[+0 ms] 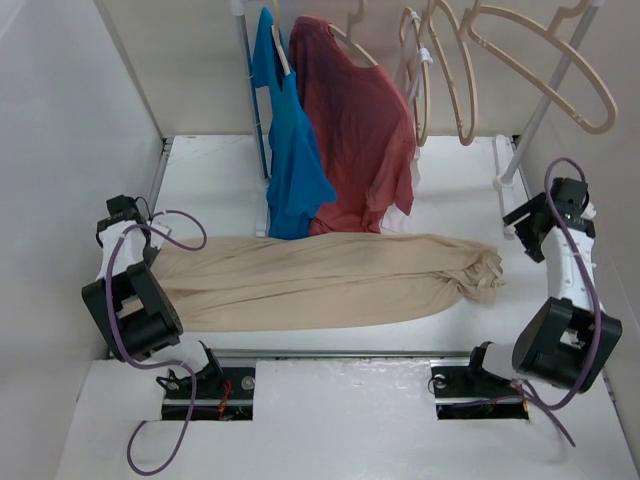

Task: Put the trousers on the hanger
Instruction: Flatten out the trousers at the center of the board, then fold the trousers at the center of the board.

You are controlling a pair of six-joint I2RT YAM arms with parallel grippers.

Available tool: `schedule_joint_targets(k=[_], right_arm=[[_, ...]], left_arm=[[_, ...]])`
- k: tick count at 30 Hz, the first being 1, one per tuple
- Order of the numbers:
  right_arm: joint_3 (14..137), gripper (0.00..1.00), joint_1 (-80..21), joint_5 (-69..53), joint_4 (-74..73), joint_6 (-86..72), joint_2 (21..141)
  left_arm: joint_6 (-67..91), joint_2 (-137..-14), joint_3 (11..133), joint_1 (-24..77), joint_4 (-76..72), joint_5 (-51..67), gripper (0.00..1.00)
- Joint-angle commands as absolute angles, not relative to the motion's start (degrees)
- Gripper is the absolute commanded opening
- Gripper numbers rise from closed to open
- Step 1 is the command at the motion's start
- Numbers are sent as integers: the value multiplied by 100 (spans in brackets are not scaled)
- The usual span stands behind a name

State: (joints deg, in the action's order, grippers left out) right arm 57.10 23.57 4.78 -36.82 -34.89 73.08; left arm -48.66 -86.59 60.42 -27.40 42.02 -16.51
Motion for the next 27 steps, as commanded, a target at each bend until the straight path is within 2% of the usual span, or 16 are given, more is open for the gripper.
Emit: schedule_joint_targets(k=[1, 4, 9, 13, 15, 17, 18, 20, 24, 27], right_arm=[[6423, 82, 2391, 642, -3725, -3174, 8046], [6592, 82, 2391, -33, -3894, -3059, 8498], [6153, 86, 2391, -272, -3841, -2892, 8561], [5960, 86, 2391, -694, -3911, -2725, 8701], [5828, 77, 2391, -694, -3850, -2725, 8806], [5827, 58, 2391, -512, -3709, -2725, 8859], [5827, 32, 2391, -405, -3631, -2725, 8859], [6063, 0, 2391, -168, -3577, -2725, 8990], [6695, 0, 2391, -114, -3726, -2444, 9123], [7118, 0, 2391, -44, -3779, -2216, 8711]], left_arm=[[-4712, -8753, 6082, -2751, 4245, -1529, 0], [-4659, -8754, 6082, -2751, 4245, -1529, 0], [-4605, -8815, 6144, -2751, 4245, -1416, 0], [-4605, -8938, 6258, -2751, 4245, -1415, 0], [-4605, -8999, 6327, -2751, 4245, -1415, 0], [-4605, -9061, 6390, -2751, 4245, -1415, 0], [-4605, -9062, 6442, -2751, 4245, -1363, 0], [-4658, -9062, 6591, -2751, 4192, -1310, 0], [-4597, -9166, 7074, -2751, 4192, -1073, 0], [-4535, -9272, 8083, -2751, 4315, -984, 0]])
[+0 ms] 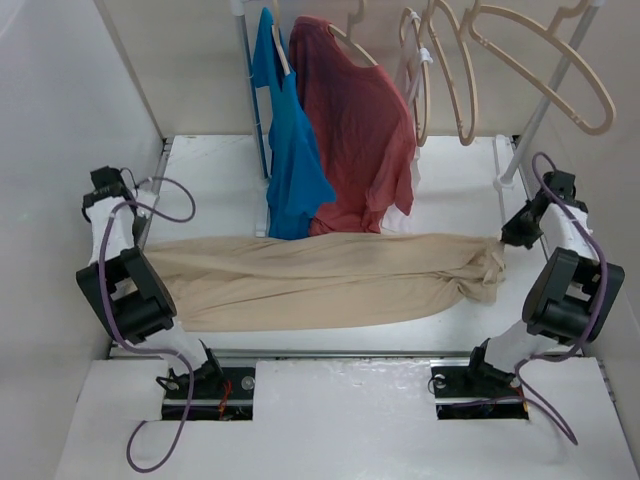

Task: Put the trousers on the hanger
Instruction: Fold the trousers at the center of the board.

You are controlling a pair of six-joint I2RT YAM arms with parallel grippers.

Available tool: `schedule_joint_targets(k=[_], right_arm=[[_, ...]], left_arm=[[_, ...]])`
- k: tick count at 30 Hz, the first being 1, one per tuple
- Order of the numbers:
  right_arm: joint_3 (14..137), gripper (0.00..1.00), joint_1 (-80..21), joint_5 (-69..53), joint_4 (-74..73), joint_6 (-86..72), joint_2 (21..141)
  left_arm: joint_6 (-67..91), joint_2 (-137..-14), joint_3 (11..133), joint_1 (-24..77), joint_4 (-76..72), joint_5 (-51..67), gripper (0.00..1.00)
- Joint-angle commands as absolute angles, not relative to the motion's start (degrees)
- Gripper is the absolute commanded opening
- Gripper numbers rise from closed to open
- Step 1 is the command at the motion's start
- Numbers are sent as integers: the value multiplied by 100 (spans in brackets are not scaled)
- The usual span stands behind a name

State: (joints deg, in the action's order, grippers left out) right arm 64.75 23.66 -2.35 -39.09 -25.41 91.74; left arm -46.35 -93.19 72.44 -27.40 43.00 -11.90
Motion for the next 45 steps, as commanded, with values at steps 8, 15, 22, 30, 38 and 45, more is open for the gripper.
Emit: schedule_joint_targets(k=[8, 15, 22, 30, 38, 45], right_arm=[[7385, 0, 2391, 255, -3736, -1758, 7279], [6996, 0, 2391, 62, -3533, -1758, 6645], [7067, 0, 2391, -43, -3586, -1758, 6645], [6242, 0, 2627, -430, -3762, -2222, 6628], [4844, 0, 3690, -439, -3507, -2821, 5793], [4782, 0, 3920, -439, -3446, -3173, 5854]], left_arm=[[-4877, -9211, 9853, -2751, 4438, -1362, 0], [-5308, -8544, 9045, -2751, 4044, -1714, 0], [-5423, -8359, 8887, -2803, 4086, -1793, 0], [-5616, -8253, 7693, -3006, 4296, -2258, 0], [-6099, -8077, 6250, -3735, 4264, -2891, 0], [-6100, -8077, 5705, -3797, 4280, -2927, 0]])
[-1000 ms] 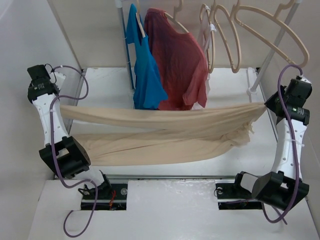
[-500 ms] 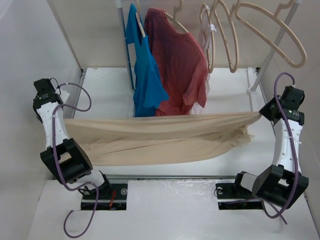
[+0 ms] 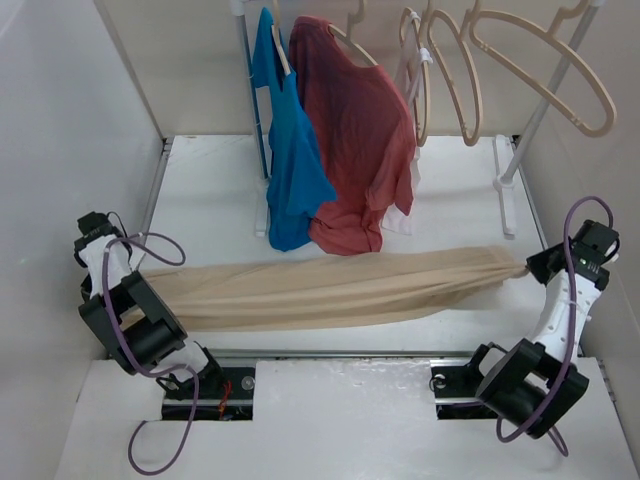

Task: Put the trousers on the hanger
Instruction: Fold the trousers at the center of the board.

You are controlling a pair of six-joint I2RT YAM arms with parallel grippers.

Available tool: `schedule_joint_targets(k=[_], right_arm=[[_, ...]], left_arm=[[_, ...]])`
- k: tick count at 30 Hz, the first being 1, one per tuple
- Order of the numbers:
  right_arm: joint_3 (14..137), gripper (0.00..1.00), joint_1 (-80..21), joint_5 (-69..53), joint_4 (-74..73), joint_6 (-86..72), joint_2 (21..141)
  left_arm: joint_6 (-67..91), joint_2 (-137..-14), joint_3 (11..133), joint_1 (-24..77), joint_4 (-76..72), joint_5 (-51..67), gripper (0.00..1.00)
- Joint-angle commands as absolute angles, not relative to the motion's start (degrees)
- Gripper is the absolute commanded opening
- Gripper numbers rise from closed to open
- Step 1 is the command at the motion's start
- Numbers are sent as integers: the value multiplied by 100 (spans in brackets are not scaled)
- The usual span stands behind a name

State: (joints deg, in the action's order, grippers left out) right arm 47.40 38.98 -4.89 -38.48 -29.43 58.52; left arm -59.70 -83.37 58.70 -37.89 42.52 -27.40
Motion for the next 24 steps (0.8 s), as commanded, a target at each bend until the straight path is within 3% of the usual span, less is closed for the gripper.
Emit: schedule_joint_targets(k=[1, 12, 15, 21, 24], right_arm=[[4729, 0, 3920, -535, -3445, -3173, 5906], [4166, 0, 3920, -720, -3182, -3287, 5906], [4559, 0, 3920, -1280, -2805, -3287, 6011], [5808, 0, 3920, -1933, -2285, -3647, 6635], [6511, 0, 3920, -2082, -2468, -3455, 6960]], left_arm=[[-6100, -8077, 5608, -3797, 4219, -2927, 0], [-6047, -8130, 4903, -3797, 3762, -2945, 0], [-5846, -8374, 5719, -3710, 3911, -2542, 0], [-4573, -9271, 9303, -3086, 4737, -952, 0], [-4290, -9606, 10659, -2760, 4737, -800, 0]])
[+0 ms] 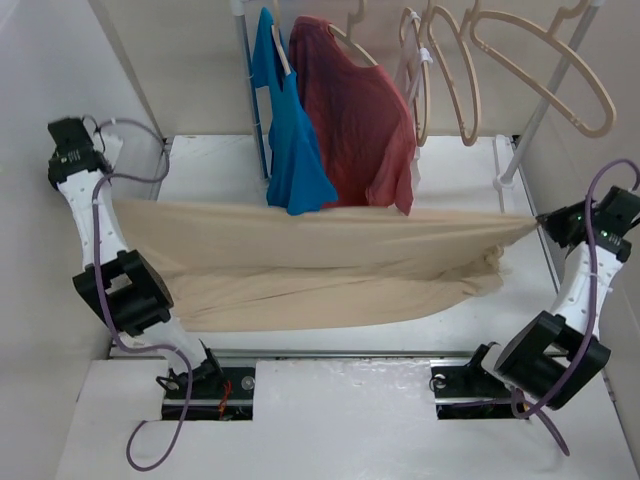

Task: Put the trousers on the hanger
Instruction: Fold the trousers at the center of the board.

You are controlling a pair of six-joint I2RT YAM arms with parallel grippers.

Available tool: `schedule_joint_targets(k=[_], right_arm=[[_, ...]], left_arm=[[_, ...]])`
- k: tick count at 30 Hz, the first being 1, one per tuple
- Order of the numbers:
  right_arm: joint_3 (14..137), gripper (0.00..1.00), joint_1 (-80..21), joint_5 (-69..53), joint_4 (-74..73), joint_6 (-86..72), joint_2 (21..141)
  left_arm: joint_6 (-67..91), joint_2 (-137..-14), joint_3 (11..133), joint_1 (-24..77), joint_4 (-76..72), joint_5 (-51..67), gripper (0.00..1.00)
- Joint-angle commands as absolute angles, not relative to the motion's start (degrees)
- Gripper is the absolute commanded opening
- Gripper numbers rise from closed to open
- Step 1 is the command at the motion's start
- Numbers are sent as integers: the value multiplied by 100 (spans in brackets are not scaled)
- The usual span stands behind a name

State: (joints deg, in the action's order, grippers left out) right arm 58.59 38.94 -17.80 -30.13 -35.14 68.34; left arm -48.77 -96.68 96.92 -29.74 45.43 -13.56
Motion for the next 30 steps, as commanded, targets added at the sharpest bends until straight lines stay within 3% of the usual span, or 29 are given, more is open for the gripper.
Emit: schedule_joint_targets(k=[1, 5, 10, 13, 17, 25, 30], right_arm=[[6617, 0, 3920, -2161, -2522, -3454, 6961], [6322, 0, 3920, -2110, -2584, -3287, 6830], [5529, 0, 3920, -1811, -2706, -3173, 6470], [5327, 0, 3920, -1565, -2873, -3042, 6416], [5081, 0, 3973, -1074, -3049, -2927, 6197], [4378, 1, 4192, -1002, -2813, -2927, 6336], [4175, 13, 4192, -1002, -2672, -2927, 6592]], left_arm=[[-4289, -9606, 10818, -2708, 4737, -800, 0], [-4543, -9362, 10242, -2654, 4712, -1352, 0], [-5368, -8456, 7557, -2944, 3896, -2091, 0], [-5668, -8078, 6675, -3321, 3832, -2364, 0], [-6124, -7901, 5953, -3927, 3605, -2592, 0], [-6249, -7962, 4949, -4052, 3121, -2742, 0], [-6187, -8218, 4720, -4052, 2988, -2795, 1]])
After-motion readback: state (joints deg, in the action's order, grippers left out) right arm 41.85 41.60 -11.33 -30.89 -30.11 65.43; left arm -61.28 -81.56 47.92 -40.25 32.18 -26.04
